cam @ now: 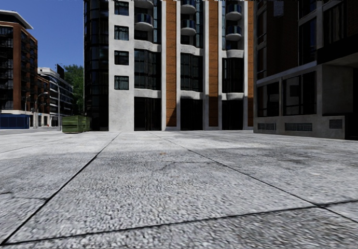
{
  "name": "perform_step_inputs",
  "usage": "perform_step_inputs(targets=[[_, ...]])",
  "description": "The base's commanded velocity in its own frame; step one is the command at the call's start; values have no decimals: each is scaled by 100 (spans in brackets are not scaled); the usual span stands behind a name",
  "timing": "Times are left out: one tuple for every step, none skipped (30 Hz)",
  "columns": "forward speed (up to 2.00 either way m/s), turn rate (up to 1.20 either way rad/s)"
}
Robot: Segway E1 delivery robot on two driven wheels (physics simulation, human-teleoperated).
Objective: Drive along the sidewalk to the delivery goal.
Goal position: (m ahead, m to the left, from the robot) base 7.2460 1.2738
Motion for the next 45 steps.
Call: perform_step_inputs(targets=[[200, 40], [200, 40], [200, 40], [200, 40], [200, 40], [200, 40], [200, 40], [200, 40], [200, 40], [200, 40], [200, 40], [200, 40], [200, 40], [200, 40], [200, 40], [200, 40], [200, 40], [200, 38], [200, 32], [200, 0], [200, 0], [200, 0], [200, 0], [200, 0], [200, 0], [200, 0], [200, 0], [200, 0], [200, 0], [200, 0], [200, 0], [200, 0], [200, 0], [200, 0], [200, 0], [200, 0], [200, 0], [200, 0], [200, 0], [200, 0], [200, 0], [200, 0], [200, 0], [200, 0], [200, 0]])
